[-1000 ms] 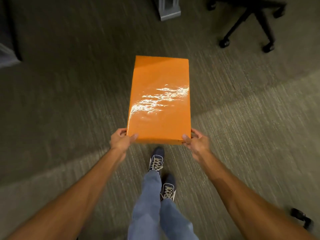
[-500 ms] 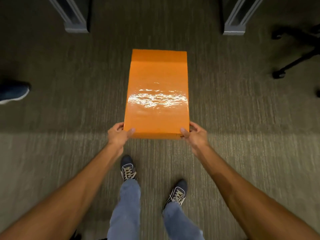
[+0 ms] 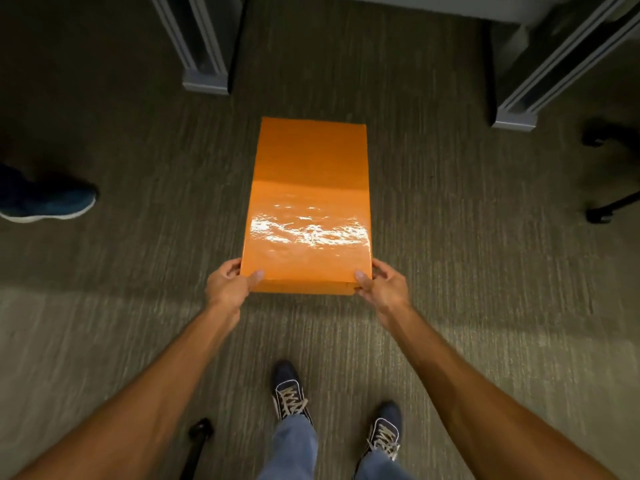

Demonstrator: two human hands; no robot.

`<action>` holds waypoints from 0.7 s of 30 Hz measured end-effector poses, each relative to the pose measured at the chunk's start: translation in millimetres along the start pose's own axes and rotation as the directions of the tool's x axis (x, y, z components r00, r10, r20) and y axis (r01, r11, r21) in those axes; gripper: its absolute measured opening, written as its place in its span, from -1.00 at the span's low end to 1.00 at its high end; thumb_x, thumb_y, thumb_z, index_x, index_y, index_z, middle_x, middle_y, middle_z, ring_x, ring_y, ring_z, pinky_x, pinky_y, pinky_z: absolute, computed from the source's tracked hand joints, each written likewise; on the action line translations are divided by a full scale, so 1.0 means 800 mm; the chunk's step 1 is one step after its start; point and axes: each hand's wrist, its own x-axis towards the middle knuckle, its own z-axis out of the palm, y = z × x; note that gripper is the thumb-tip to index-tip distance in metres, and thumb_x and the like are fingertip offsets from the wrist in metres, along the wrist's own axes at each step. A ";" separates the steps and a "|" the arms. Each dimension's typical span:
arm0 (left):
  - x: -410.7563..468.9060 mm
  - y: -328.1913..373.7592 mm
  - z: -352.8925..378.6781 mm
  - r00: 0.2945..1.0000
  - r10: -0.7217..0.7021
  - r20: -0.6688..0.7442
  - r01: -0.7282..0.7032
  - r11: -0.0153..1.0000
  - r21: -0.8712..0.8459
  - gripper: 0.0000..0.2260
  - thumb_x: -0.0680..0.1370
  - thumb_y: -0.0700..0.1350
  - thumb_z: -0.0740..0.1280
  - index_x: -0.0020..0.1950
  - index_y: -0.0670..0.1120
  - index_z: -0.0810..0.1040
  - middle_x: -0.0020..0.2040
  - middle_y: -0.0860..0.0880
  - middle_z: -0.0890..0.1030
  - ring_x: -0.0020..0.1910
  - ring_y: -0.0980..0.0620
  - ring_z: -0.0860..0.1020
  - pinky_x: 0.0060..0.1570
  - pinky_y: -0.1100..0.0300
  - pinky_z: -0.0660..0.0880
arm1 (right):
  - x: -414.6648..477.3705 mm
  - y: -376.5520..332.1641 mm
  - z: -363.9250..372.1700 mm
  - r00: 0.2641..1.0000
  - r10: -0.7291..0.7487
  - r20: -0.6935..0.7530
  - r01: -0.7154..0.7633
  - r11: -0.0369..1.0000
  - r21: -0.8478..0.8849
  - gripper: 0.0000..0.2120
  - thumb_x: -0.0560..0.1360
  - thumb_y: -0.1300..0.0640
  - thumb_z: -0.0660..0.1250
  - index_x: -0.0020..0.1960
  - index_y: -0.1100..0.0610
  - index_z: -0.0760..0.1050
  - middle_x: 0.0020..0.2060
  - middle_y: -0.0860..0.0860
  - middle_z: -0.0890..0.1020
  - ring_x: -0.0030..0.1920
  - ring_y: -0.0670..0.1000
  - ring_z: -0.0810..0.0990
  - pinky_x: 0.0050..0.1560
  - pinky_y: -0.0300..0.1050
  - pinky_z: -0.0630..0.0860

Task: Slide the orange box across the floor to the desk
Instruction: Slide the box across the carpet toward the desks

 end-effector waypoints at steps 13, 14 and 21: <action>0.175 0.114 -0.033 0.996 0.063 -0.071 -0.064 0.998 -0.018 -0.54 0.42 -0.29 0.50 0.30 -0.21 0.52 0.19 -0.19 0.63 0.13 -0.16 0.60 0.21 -0.09 0.54 | 0.123 -0.099 0.158 0.998 -0.027 0.053 0.030 0.999 -0.041 -0.59 0.51 0.35 0.32 0.34 0.21 0.42 0.03 0.03 0.60 0.10 0.10 0.59 0.16 0.03 0.56; 0.190 0.120 -0.031 0.996 0.061 -0.071 -0.061 0.998 -0.004 -0.56 0.41 -0.28 0.51 0.27 -0.22 0.54 0.19 -0.21 0.64 0.12 -0.17 0.61 0.18 -0.09 0.55 | 0.137 -0.105 0.167 0.998 -0.025 0.051 0.027 0.999 -0.046 -0.60 0.51 0.35 0.33 0.33 0.20 0.44 0.03 0.03 0.61 0.06 0.08 0.60 0.14 0.01 0.57; 0.313 0.163 -0.018 0.985 0.156 -0.071 -0.152 0.987 0.055 -0.70 0.44 -0.33 0.46 0.16 -0.23 0.61 0.03 -0.22 0.65 -0.14 -0.06 0.55 -0.25 0.16 0.49 | 0.253 -0.127 0.249 0.992 -0.043 0.119 0.048 0.998 -0.041 -0.66 0.53 0.39 0.27 0.30 0.29 0.44 0.15 0.23 0.58 -0.09 0.10 0.57 0.07 0.18 0.55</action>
